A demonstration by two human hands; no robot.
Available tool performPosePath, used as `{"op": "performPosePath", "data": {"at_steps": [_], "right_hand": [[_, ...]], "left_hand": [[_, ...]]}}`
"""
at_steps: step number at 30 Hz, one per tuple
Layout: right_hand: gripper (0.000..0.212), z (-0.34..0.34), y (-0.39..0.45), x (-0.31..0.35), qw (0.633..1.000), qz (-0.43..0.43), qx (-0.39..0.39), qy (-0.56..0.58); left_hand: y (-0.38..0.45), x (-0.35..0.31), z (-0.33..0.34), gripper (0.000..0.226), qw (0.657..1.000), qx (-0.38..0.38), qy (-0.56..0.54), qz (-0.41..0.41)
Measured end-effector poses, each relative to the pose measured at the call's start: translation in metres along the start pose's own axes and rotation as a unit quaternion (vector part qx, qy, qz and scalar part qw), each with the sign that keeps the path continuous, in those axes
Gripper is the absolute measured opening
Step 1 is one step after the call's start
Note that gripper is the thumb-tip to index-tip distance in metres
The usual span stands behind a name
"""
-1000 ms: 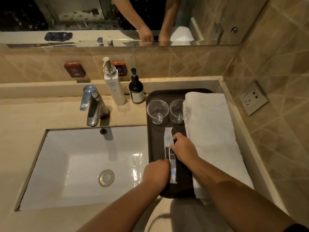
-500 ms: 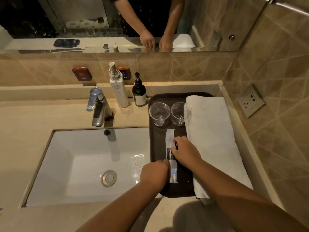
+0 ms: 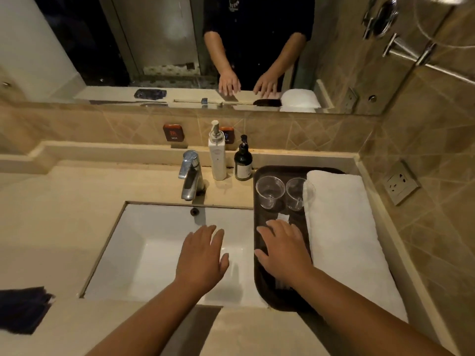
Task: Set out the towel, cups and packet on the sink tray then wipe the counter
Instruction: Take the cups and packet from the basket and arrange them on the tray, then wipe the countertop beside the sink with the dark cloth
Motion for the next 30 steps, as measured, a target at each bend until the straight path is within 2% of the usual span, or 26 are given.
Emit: {"op": "performPosePath", "data": {"at_steps": [5,16,30], "right_hand": [[0.067,0.007,-0.013,0.057,0.999,-0.031,0.032,0.003],[0.067,0.001,-0.037,0.174,0.996,-0.063,0.041,0.042],[0.071,-0.005,0.005,0.29,0.983,-0.178,0.03,0.037]], "left_hand": [[-0.044,0.041,-0.021,0.061,1.0,-0.012,0.011,-0.002],[-0.111,0.128,-0.056,0.062,0.999,-0.015,0.016,-0.034],[-0.15,0.229,-0.096,0.065,0.988,-0.048,0.02,-0.142]]}}
Point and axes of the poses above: each hand's wrist, its own y-axis towards the middle knuckle, its own z-axis out of the palm, x = y × z, the point moved 10 cm from there along y, towards the middle knuckle, and after that the axes turned 12 degrees about -y, right-handed, at the moved point
